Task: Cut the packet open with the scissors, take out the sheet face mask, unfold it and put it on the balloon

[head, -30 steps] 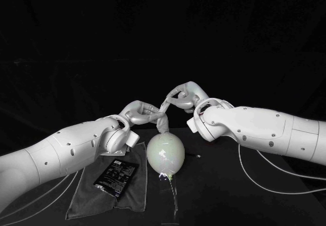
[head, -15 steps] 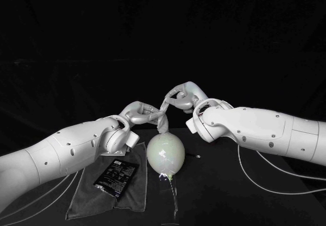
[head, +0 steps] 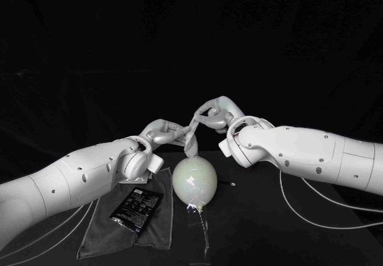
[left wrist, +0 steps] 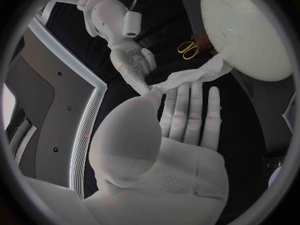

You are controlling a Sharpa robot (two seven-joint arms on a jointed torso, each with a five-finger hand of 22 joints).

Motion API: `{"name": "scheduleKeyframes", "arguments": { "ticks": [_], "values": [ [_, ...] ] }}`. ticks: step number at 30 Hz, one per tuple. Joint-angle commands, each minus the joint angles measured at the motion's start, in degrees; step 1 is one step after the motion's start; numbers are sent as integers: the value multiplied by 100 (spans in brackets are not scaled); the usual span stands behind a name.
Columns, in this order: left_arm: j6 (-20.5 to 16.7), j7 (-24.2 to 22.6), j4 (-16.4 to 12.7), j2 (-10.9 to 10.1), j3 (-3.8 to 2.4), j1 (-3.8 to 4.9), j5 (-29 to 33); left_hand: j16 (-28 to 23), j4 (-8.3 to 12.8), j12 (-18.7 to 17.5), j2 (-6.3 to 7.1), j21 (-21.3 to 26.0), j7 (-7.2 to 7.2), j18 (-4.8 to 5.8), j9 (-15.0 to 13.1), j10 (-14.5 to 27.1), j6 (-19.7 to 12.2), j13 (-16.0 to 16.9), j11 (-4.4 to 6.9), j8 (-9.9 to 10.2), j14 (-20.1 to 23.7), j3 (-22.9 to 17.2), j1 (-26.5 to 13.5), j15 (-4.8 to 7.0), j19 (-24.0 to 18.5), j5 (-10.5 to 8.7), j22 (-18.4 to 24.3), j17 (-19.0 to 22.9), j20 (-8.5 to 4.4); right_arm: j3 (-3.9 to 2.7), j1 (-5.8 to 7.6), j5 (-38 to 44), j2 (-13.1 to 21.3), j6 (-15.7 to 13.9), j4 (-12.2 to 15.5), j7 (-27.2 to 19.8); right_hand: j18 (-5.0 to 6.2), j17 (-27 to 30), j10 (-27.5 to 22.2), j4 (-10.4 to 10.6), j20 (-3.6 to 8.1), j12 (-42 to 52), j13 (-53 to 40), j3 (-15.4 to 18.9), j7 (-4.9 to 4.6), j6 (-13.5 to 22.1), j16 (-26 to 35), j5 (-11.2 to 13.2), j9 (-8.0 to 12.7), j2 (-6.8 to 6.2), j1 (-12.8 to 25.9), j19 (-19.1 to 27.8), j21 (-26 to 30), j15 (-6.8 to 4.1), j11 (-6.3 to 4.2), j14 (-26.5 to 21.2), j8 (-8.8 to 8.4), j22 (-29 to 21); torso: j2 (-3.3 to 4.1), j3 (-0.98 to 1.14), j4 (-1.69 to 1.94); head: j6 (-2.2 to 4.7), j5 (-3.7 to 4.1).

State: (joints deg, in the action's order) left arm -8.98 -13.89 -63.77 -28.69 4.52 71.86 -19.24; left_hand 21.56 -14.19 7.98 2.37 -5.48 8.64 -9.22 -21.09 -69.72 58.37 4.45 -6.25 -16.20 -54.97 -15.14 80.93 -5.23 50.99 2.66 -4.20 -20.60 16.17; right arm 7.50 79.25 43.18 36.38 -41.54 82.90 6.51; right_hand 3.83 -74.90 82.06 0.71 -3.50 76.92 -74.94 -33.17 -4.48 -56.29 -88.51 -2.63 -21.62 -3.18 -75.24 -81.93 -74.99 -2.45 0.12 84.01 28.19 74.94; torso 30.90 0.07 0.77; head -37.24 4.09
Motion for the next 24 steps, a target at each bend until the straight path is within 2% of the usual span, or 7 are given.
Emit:
{"name": "scheduleKeyframes", "arguments": {
  "ticks": [1,6,8,15,21,24],
  "values": [
    [53,-30,-11,10,-8,5,105,20,168,-51,68,36,-24,-100,-9,14,14,-9,21,17,41,-145,329,3,-23,8,4,-19,20,-4,2,93,-5,17,18,-43,-45,-1246,29,8,16,10,-188,-41,-10,-24,-20,-16,-172,25,-3,-6,28,-54,15,493,93,1058,0,3,-1,-7,3],
    [49,-21,-20,11,-8,6,83,14,293,-67,203,39,-24,-101,-23,9,38,-19,25,-2,50,-241,521,-4,-17,7,2,-32,19,-4,2,97,-12,21,12,-34,-45,-1246,29,8,16,10,-188,-41,-10,-24,-20,-16,-172,25,-3,-6,28,-54,15,493,93,1058,1,3,0,-9,2],
    [50,-19,-24,11,-7,6,71,10,305,-76,315,40,-5,-101,-21,13,33,-23,13,4,55,-220,519,-10,-15,6,1,-36,19,-4,2,98,-17,23,3,-27,-45,-1246,29,8,16,10,-188,-41,-10,-24,-20,-16,-172,25,-3,-6,28,-54,15,493,93,1058,1,3,-1,-9,3],
    [49,0,-32,11,-7,6,49,11,133,-98,608,51,63,-98,9,26,-26,-29,-40,61,54,-49,265,-34,-16,5,2,-55,22,-4,2,98,-34,29,-20,-12,-45,-1246,29,8,16,10,-188,-41,-10,-24,-20,-16,-172,25,-3,-6,28,-54,15,493,93,1058,1,4,1,-6,8],
    [46,22,-36,7,-7,6,46,3,30,-111,664,61,94,-96,28,49,-61,-29,-61,98,71,13,175,-48,-24,6,5,-64,23,-3,2,99,-35,32,-20,-7,-45,-1246,29,8,16,10,-188,-41,-10,-24,-20,-16,-172,25,-3,-6,28,-54,15,493,93,1058,0,1,1,-5,9],
    [49,26,-37,9,-7,6,46,0,37,-115,624,65,78,-96,32,56,-57,-28,-51,103,78,-27,251,-47,-25,8,5,-69,23,-3,2,99,-35,34,-16,-6,-45,-1246,29,8,16,10,-188,-41,-10,-24,-20,-16,-172,25,-3,-6,28,-54,15,493,93,1058,0,1,2,-6,10]
  ]
}}
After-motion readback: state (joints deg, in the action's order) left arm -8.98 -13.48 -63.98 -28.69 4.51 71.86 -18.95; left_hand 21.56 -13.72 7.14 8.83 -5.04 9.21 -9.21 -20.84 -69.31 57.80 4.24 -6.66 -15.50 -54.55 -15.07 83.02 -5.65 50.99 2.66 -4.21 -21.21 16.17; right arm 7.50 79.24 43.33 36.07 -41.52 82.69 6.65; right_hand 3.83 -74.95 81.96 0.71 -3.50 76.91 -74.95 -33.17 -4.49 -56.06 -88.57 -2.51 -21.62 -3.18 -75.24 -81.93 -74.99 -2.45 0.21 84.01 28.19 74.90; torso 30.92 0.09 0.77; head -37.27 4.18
